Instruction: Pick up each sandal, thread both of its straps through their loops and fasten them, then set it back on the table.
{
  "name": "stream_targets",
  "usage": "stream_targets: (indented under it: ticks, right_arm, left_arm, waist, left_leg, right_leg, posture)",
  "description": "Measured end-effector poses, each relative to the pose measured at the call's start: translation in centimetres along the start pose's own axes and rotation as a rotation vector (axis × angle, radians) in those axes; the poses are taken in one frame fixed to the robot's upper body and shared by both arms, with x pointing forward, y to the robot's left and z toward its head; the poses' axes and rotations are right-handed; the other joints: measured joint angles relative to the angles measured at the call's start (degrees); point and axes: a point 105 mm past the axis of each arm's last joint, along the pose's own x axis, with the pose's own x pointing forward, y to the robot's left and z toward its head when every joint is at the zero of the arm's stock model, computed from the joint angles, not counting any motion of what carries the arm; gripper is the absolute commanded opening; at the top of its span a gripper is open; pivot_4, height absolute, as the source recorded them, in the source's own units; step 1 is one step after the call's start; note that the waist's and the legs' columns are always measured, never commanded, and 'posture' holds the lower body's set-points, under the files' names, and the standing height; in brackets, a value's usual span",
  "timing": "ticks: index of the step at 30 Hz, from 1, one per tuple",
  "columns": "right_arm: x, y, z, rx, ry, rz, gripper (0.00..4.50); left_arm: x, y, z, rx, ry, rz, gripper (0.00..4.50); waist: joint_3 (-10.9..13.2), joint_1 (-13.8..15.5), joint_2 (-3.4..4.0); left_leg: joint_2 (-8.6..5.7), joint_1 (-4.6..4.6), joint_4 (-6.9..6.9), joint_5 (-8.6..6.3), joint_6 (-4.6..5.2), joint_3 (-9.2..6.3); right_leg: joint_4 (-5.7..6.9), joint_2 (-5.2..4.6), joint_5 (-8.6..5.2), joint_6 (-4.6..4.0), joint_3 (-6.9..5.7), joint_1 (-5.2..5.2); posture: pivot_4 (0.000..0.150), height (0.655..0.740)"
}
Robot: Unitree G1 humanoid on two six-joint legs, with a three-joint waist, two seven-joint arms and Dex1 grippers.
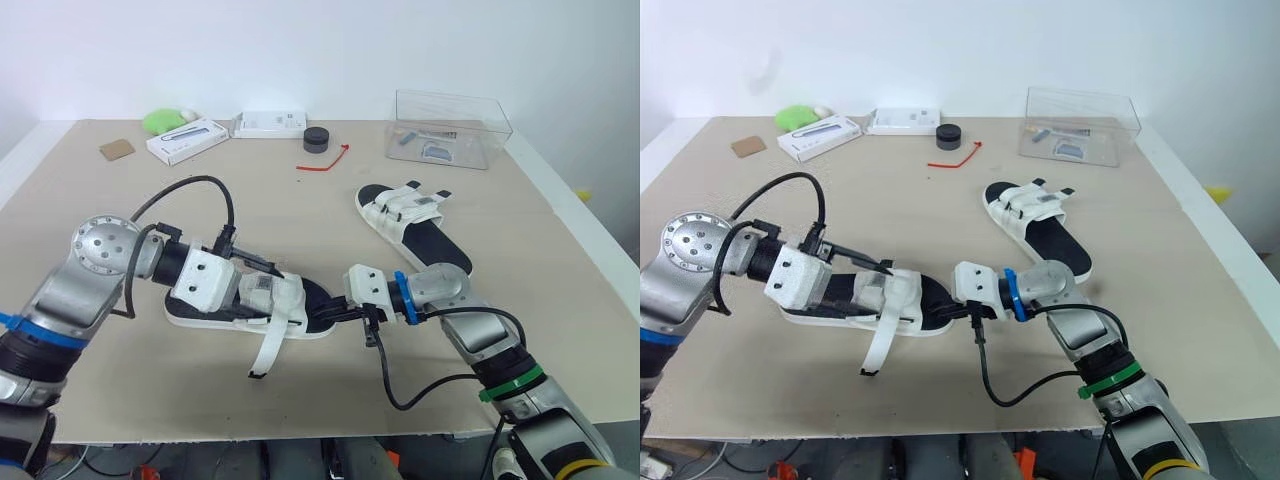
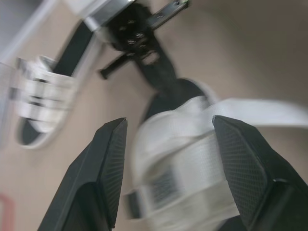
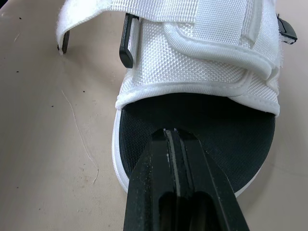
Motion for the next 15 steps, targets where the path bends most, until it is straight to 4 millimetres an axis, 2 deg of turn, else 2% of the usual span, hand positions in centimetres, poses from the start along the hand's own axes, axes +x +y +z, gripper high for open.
stream_targets:
  ticks: [1,2,6,8,9,11,13,15]
  right_arm:
    - [0.0,0.0,0.0,0.000,0.000,0.001,0.00]
    - [0.0,0.0,0.0,0.001,0.000,0.001,0.00]
    - [0.1,0.0,0.0,0.001,0.000,0.001,0.00]
    - [0.0,0.0,0.0,0.001,0.000,0.002,0.00]
    - [0.0,0.0,-0.1,0.001,0.001,0.002,0.00]
    - [0.1,0.1,0.0,-0.001,-0.002,0.002,0.00]
    - [0.1,0.2,0.0,-0.003,-0.004,0.003,0.00]
    - [0.0,0.2,0.0,-0.005,0.000,0.000,0.00]
  left_arm:
    - [-0.6,-0.2,0.0,-0.151,-0.014,-0.005,2.90]
    - [-0.9,-0.2,0.1,-0.224,-0.024,-0.001,2.90]
    - [-3.4,-0.5,2.1,-0.716,-0.184,-0.031,2.90]
    - [-4.4,-1.0,3.1,-0.840,-0.237,-0.057,2.90]
    - [-4.5,-1.1,3.2,-0.864,-0.245,-0.063,2.90]
    - [-4.0,-2.7,2.9,-0.981,-0.271,-0.088,2.90]
    - [-2.7,-5.5,1.9,-1.108,-0.275,-0.116,2.90]
    - [-1.0,-7.5,1.1,-1.184,-0.287,-0.117,2.90]
  waist:
    - [0.00,0.02,0.01]
    - [0.00,0.02,0.01]
    - [0.01,0.01,0.00]
    - [0.01,0.01,0.02]
    - [0.01,0.01,0.02]
    - [0.01,-0.07,0.03]
    - [0.00,-0.38,0.11]
    - [-0.01,-0.17,-0.04]
  left_leg:
    - [0.03,0.00,-0.01,0.00,0.00,-0.02]
    - [0.05,0.01,-0.01,0.00,0.00,-0.05]
    - [0.08,0.04,-0.02,0.00,0.00,-0.07]
    - [0.07,0.07,-0.06,0.00,0.00,-0.07]
    - [0.07,0.08,-0.07,0.00,0.00,-0.07]
    - [0.08,0.11,-0.09,0.00,0.00,-0.03]
    - [0.14,0.18,-0.16,-0.03,-0.04,0.02]
    - [0.19,0.14,-0.14,-0.04,-0.11,-0.07]
  right_leg:
    - [0.00,0.03,-0.01,-0.02,-0.02,-0.01]
    - [0.01,0.04,-0.03,-0.04,-0.05,-0.01]
    - [0.04,0.08,-0.07,-0.07,-0.08,-0.02]
    - [0.04,0.05,-0.10,-0.09,-0.08,0.00]
    - [0.04,0.05,-0.11,-0.09,-0.08,0.01]
    - [0.05,0.03,-0.12,-0.11,-0.01,0.00]
    - [0.11,-0.05,-0.21,-0.13,0.12,0.00]
    - [0.12,-0.05,-0.24,-0.19,0.08,-0.01]
  posture:
    - [0.150,0.7400]
    - [0.150,0.7400]
    - [0.150,0.7400]
    - [0.150,0.7400]
    - [0.150,0.7400]
    - [0.150,0.7400]
    - [0.150,0.7400]
    - [0.150,0.7400]
